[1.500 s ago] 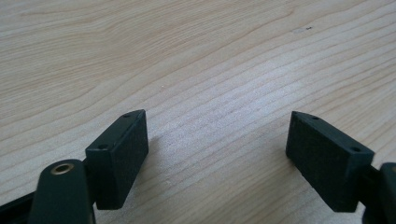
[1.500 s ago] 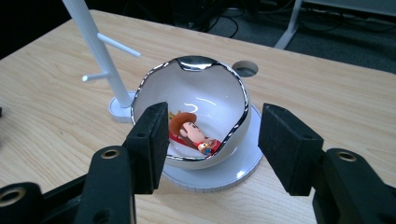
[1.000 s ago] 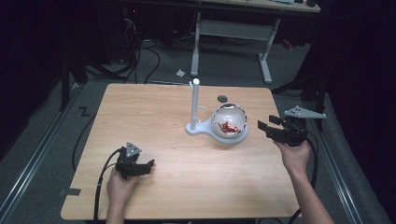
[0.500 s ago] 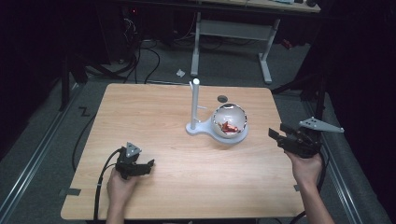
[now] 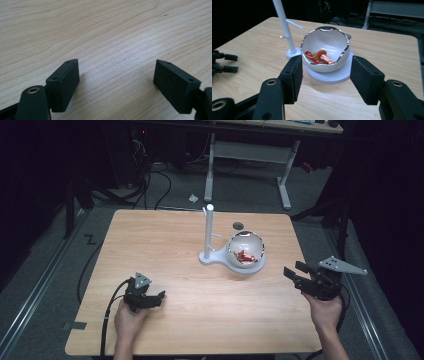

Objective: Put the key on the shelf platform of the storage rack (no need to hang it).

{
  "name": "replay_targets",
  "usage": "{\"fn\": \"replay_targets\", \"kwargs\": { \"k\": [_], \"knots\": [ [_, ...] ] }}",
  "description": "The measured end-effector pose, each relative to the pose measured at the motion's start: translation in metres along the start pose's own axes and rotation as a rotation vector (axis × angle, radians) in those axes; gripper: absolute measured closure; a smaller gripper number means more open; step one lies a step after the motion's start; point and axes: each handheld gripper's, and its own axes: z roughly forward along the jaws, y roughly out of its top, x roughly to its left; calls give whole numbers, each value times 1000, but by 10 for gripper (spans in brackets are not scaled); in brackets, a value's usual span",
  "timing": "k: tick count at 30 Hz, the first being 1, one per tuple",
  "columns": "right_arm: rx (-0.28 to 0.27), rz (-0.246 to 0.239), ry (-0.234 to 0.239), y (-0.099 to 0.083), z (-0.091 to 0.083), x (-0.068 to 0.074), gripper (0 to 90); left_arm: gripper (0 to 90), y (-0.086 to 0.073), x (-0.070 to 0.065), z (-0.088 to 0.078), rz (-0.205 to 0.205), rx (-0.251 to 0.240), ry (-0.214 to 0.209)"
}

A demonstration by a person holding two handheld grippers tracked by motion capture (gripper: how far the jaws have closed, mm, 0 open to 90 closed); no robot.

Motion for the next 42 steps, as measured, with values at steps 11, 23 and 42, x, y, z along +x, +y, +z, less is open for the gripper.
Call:
{"fn": "replay_targets", "kwargs": {
  "k": [11,23,42],
  "knots": [
    [24,-17,42,-9,15,12,437,210,0,0,0,0,0,1],
    [60,-38,78,-18,37,22,436,209,0,0,0,-2,-1,0],
    [89,-22,151,-32,79,35,445,209,0,0,0,-3,-2,0]
  ]
}}
